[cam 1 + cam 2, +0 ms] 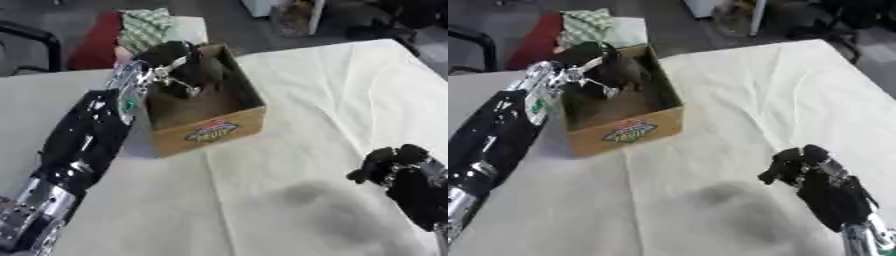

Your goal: Pick up objects on the table and place them in the box.

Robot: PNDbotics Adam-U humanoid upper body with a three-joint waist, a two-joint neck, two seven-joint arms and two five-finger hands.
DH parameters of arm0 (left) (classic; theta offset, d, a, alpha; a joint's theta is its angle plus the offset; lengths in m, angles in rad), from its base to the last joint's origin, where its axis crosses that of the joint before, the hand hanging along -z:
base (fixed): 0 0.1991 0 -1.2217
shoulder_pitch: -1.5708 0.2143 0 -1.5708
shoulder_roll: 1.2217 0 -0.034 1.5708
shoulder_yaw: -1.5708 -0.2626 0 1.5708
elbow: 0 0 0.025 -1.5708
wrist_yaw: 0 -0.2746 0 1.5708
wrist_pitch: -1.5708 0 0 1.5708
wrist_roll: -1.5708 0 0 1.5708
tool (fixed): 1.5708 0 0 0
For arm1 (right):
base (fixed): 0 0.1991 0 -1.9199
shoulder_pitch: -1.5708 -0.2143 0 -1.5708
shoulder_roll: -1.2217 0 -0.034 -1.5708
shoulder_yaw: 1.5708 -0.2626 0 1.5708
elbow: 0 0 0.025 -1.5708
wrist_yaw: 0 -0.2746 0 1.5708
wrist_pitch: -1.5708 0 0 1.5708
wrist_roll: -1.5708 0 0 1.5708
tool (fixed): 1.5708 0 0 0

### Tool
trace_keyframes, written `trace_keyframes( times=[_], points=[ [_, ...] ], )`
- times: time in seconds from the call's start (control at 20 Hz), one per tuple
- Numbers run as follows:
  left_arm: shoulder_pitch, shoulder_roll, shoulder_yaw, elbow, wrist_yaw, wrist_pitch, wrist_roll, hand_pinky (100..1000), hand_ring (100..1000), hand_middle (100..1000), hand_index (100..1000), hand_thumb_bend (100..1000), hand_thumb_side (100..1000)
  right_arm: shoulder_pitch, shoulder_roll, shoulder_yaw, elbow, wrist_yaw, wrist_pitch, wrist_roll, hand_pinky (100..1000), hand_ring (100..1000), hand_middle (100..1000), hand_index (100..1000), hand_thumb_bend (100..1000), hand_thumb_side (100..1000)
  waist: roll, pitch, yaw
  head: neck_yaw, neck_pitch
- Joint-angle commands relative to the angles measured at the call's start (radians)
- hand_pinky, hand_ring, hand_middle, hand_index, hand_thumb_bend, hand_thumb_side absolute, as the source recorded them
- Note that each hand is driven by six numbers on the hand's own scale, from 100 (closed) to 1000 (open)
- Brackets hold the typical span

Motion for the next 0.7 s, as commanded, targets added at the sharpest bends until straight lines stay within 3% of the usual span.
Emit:
trace_keyframes(
  times=[0.05, 0.1, 0.25, 0.3, 0.35, 0.55, 0.7],
  points=[
    [-0.013, 0.006, 0.008, 0.005, -0.015, -0.034, -0.029, 754, 751, 725, 767, 112, 250, -0.007, -0.003, 0.001, -0.032, 0.002, 0.008, -0.002, 693, 546, 537, 681, 100, 847, -0.003, -0.027, 0.003, 0.0, -0.008],
    [-0.012, 0.004, 0.006, 0.006, -0.013, -0.045, -0.046, 774, 774, 753, 783, 164, 343, -0.005, -0.003, 0.001, -0.034, 0.002, 0.009, -0.002, 693, 546, 537, 681, 100, 847, -0.003, -0.029, 0.004, -0.001, -0.007],
    [-0.004, 0.0, -0.003, -0.007, -0.003, -0.085, -0.1, 842, 845, 835, 843, 463, 722, -0.001, -0.003, 0.001, -0.036, 0.004, 0.013, -0.002, 692, 546, 537, 680, 100, 848, -0.003, -0.033, 0.011, 0.001, -0.004],
    [-0.002, 0.0, -0.004, -0.014, 0.002, -0.093, -0.113, 842, 845, 835, 843, 463, 722, 0.0, -0.003, 0.001, -0.036, 0.004, 0.013, -0.003, 692, 546, 537, 680, 100, 848, -0.003, -0.034, 0.013, 0.0, -0.003],
    [-0.001, 0.001, -0.002, -0.025, 0.012, -0.099, -0.119, 866, 873, 865, 860, 580, 852, 0.001, -0.003, 0.001, -0.036, 0.004, 0.014, -0.003, 692, 545, 537, 680, 100, 848, -0.005, -0.035, 0.015, -0.001, -0.001],
    [0.005, 0.01, 0.008, -0.084, 0.084, -0.095, -0.102, 899, 902, 891, 864, 633, 929, 0.007, -0.003, -0.002, -0.035, 0.004, 0.014, -0.005, 691, 545, 537, 680, 100, 847, -0.011, -0.042, 0.028, -0.005, 0.005],
    [0.017, 0.029, 0.012, -0.161, 0.186, -0.089, -0.088, 899, 894, 886, 856, 571, 921, 0.013, -0.005, -0.004, -0.033, 0.005, 0.013, -0.007, 691, 545, 537, 680, 100, 847, -0.015, -0.048, 0.042, -0.015, 0.009]
  ],
)
